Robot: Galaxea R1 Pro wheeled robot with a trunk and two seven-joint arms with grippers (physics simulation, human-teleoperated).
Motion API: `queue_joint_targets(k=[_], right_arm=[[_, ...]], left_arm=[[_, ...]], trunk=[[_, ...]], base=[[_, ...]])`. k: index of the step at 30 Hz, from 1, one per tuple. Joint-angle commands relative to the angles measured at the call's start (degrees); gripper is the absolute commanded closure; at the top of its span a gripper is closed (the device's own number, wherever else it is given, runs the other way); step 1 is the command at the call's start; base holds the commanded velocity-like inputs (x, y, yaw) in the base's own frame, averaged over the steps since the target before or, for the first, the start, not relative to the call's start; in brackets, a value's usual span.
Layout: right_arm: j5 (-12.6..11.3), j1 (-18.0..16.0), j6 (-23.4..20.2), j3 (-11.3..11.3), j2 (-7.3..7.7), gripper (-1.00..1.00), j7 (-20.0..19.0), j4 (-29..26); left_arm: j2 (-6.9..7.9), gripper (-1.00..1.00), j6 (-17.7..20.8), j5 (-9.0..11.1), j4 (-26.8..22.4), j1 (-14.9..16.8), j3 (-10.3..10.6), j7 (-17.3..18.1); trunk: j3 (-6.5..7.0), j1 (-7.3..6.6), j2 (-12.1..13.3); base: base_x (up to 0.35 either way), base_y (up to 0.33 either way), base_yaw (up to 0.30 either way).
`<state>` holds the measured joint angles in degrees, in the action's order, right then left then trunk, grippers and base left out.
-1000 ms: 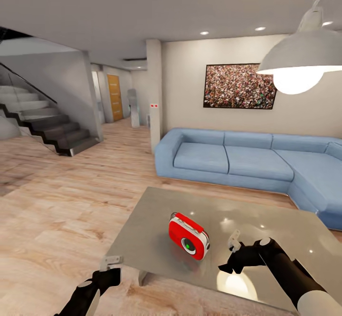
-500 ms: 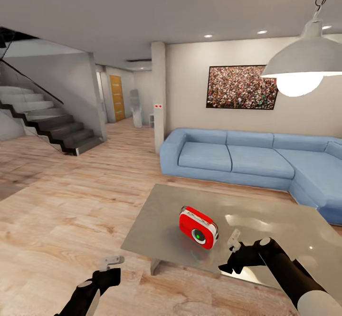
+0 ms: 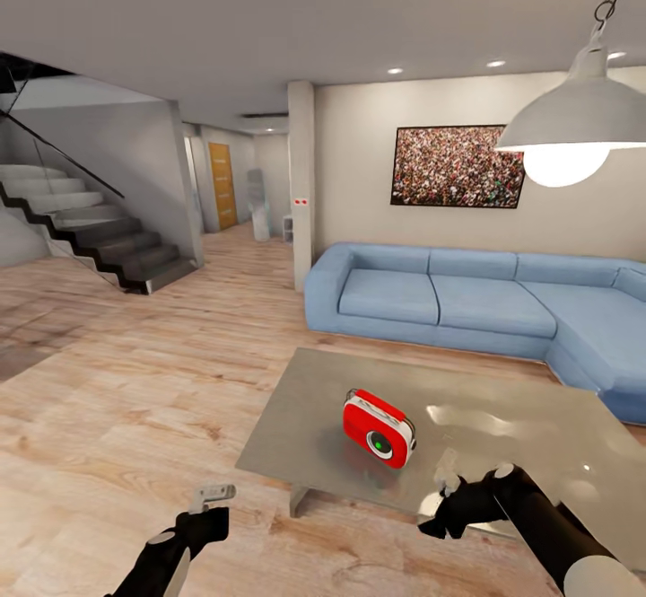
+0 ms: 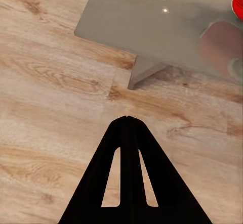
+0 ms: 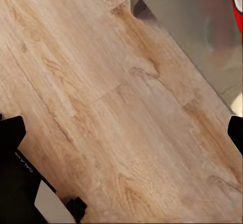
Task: Turn on the radio receiver that's on the table in the living room.
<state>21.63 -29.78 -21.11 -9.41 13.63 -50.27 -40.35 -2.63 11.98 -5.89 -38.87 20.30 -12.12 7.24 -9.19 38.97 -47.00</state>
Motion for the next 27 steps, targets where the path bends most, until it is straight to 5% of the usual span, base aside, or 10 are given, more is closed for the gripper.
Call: queue_joint_targets(k=[1,5,10,14,18,20,24,27], right_arm=[[0.0,0.1,0.1,0.0,0.00,-1.00,0.0,1.4],[0.0,0.2,0.7,0.1,0.00,-1.00,0.1,8.6],[0.0,0.3,7.3,0.0,-0.28,-1.00,1.6,17.8],[-0.2,0.3,11.3,0.1,-0.54,-1.00,8.1,25.0],[-1.2,0.3,17.7,0.4,-0.71,-1.00,20.0,35.1],[-4.6,0.5,20.4,0.5,-0.76,-1.00,27.8,40.3],[-16.0,5.0,22.5,0.5,-0.87,-1.00,42.7,44.0],[-20.9,8.0,22.8,0.5,-1.54,-1.00,49.5,44.5]], left_arm=[[0.06,1.00,0.0,0.0,0.1,0.0,0.0,0.0],[0.64,1.00,0.0,-0.3,3.2,0.0,0.0,0.0],[4.17,1.00,-0.6,-1.3,11.1,0.0,0.0,0.0],[6.72,1.00,-5.3,-1.5,17.7,0.0,-0.1,0.2],[8.21,1.00,-14.7,-1.6,26.7,0.0,-0.1,-0.1],[9.07,1.00,-18.0,-1.7,30.0,0.0,-0.1,-0.1],[11.37,1.00,-23.4,-1.8,37.0,-0.3,-0.2,-0.3],[11.98,1.00,-26.9,-1.8,41.3,-0.6,-0.3,-0.5]], trunk=[[0.19,-0.23,0.4],[0.91,-1.11,2.0],[1.44,-1.76,3.2],[1.44,-1.76,3.2],[1.44,-1.76,3.2],[1.44,-1.76,3.2],[1.44,-1.76,3.2],[1.44,-1.76,3.2]], base=[[0.000,0.000,0.000],[0.000,0.000,0.000],[0.000,0.000,0.000],[0.000,0.000,0.000],[0.000,0.000,0.000],[0.000,0.000,0.000],[0.000,0.000,0.000],[0.000,0.000,0.000]])
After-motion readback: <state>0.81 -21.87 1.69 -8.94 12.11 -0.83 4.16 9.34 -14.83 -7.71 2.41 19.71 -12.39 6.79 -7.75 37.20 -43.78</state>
